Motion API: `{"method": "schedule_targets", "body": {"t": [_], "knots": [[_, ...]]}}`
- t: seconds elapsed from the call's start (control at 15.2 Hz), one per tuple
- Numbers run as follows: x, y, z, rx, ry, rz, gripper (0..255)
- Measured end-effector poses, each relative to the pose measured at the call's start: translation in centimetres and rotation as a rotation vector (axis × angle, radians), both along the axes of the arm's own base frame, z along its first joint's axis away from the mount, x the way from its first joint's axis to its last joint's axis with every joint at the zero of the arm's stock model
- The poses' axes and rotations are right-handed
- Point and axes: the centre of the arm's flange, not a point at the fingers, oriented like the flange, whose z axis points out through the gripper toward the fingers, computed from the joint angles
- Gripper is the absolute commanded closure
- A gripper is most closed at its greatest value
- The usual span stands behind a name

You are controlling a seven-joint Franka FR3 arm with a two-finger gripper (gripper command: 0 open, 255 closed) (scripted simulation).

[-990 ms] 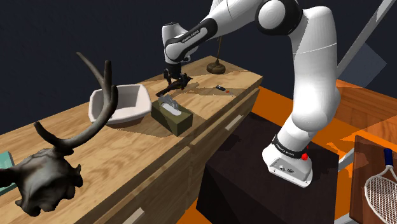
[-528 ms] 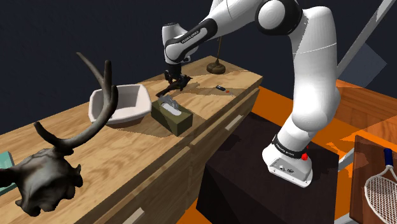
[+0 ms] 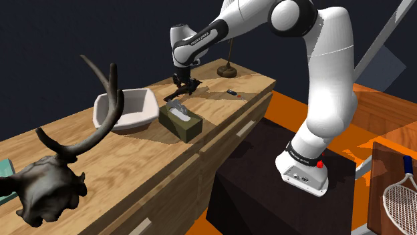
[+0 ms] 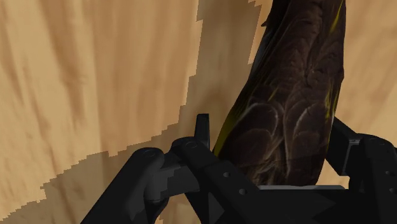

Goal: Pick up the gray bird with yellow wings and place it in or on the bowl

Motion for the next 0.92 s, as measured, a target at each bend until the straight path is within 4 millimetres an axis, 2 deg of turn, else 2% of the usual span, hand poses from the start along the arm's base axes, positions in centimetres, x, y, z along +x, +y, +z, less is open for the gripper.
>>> {"method": "schedule_targets", "body": {"t": [0.2,0.92], "knots": [[0.0,0.0,0.5,0.0,0.0,0.0,255],[0.0,0.0,6.2,0.0,0.0,0.0,255]]}}
